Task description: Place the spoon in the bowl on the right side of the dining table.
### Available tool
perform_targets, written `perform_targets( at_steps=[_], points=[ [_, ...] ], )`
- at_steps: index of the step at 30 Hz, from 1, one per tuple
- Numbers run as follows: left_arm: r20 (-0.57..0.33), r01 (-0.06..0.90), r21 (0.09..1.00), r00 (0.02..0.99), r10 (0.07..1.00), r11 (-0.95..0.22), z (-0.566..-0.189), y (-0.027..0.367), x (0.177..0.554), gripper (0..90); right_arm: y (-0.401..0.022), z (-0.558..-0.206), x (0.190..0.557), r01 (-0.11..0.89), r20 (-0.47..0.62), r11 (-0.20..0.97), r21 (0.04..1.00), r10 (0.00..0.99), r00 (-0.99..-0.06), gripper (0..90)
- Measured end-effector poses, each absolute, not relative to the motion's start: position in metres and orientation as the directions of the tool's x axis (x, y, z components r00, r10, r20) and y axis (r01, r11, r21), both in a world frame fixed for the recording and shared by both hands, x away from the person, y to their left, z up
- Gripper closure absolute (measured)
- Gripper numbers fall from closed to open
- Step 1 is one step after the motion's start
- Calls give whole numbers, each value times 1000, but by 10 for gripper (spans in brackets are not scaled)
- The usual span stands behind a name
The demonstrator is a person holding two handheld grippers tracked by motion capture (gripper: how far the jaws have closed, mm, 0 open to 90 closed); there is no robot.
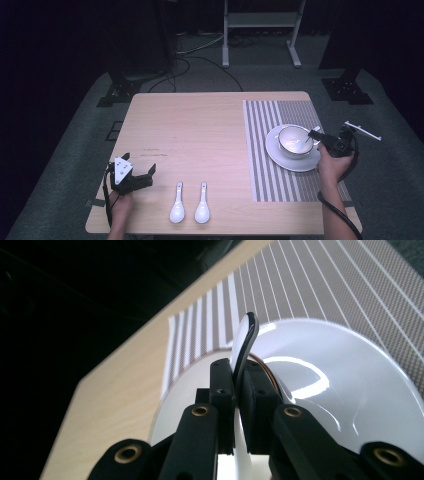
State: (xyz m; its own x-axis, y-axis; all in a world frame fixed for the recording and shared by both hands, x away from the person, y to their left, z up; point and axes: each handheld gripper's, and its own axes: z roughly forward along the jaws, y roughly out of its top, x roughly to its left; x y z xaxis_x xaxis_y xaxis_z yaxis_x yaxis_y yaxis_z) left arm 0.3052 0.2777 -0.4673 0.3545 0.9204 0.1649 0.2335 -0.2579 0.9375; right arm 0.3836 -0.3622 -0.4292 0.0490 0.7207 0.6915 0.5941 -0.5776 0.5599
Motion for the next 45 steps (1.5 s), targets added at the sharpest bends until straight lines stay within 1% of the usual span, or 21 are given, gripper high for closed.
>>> perform_targets(
  at_steps=[1,11,20,27,31,38,45],
  points=[
    [164,234,938,354,921,-257,-467,278,305,0,-361,-431,383,595,679,-568,569,732,50,850],
    [165,235,937,354,921,-258,-467,277,305,0,-371,-435,376,580,692,-582,570,721,44,841],
    [166,236,936,354,920,-260,-467,277,305,0,-377,-440,370,552,707,-606,573,706,41,804],
    [166,236,936,355,920,-260,-467,277,305,0,-381,-445,366,544,718,-618,568,695,38,754],
    [166,236,936,354,920,-260,-467,277,305,0,-382,-448,364,543,751,-635,550,661,13,729],
    [165,236,937,353,921,-259,-467,277,305,0,-382,-452,359,538,765,-645,543,644,1,697],
    [168,236,936,353,920,-261,-468,276,305,0,-384,-454,348,527,776,-647,550,630,-36,649]
  ],
)
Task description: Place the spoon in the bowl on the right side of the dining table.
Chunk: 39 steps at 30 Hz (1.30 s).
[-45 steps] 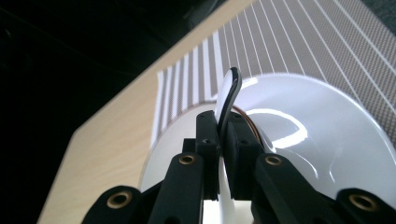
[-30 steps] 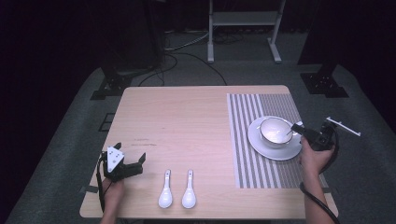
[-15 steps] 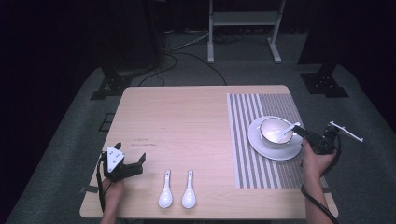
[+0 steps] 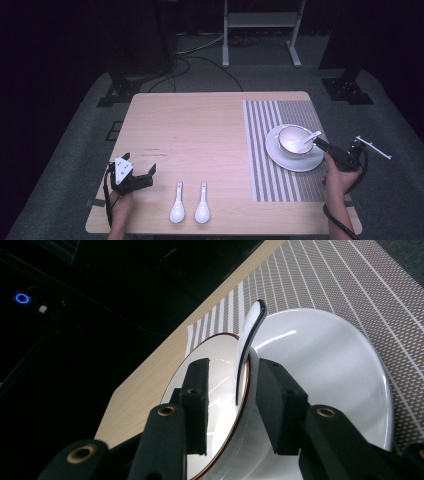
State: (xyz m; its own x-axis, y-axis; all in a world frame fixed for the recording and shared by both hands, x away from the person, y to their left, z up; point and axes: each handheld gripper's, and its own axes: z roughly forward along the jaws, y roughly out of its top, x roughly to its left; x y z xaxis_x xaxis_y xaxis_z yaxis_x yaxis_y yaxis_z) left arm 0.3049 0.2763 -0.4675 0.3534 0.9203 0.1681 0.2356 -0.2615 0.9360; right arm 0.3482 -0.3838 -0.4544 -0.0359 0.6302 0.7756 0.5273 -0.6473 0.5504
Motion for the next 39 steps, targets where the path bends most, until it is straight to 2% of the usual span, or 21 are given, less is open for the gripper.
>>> perform_targets(
  at_steps=[6,27,39],
  points=[
    [166,236,936,352,921,-259,-467,277,305,0,-384,-458,342,528,787,-649,548,614,-60,626],
    [173,237,934,351,920,-266,-468,276,305,0,-371,-464,319,557,776,-591,584,608,-168,460],
    [167,235,937,354,920,-260,-467,277,305,0,-365,-468,307,565,788,-590,577,584,-195,428]
  ],
)
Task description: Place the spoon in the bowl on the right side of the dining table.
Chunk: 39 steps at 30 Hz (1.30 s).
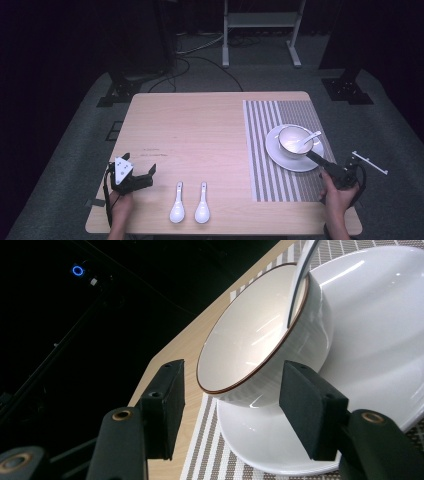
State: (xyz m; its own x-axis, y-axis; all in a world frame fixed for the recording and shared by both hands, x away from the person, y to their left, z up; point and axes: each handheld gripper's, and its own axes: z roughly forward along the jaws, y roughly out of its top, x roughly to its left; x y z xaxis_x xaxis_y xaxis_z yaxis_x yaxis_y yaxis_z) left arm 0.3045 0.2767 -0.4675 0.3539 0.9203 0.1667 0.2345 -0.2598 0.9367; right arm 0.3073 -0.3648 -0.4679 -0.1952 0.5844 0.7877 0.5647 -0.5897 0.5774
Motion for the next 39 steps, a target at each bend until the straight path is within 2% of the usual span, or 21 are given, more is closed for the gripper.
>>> perform_targets(
  at_steps=[39],
  points=[
    [164,236,937,352,921,-258,-467,277,305,0,-348,-488,283,615,769,-524,590,597,-229,396]
  ],
)
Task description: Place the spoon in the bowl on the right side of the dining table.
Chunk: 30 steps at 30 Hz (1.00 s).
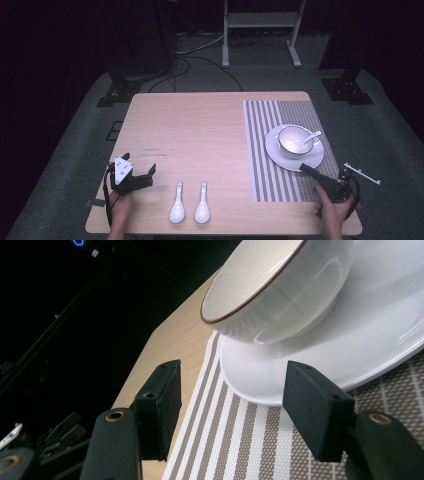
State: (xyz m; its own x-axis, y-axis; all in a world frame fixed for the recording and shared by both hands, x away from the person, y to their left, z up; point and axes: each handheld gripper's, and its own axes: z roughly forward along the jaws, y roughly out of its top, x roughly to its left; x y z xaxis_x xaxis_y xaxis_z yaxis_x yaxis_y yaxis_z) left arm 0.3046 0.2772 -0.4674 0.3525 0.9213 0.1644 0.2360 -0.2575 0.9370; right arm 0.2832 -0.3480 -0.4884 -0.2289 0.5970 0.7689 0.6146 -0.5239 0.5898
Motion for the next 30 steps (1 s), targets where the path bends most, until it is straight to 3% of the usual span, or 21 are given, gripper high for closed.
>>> perform_targets(
  at_steps=[30],
  points=[
    [151,235,941,352,924,-243,-467,278,305,0,-326,-493,258,646,739,-446,620,610,-288,376]
  ],
)
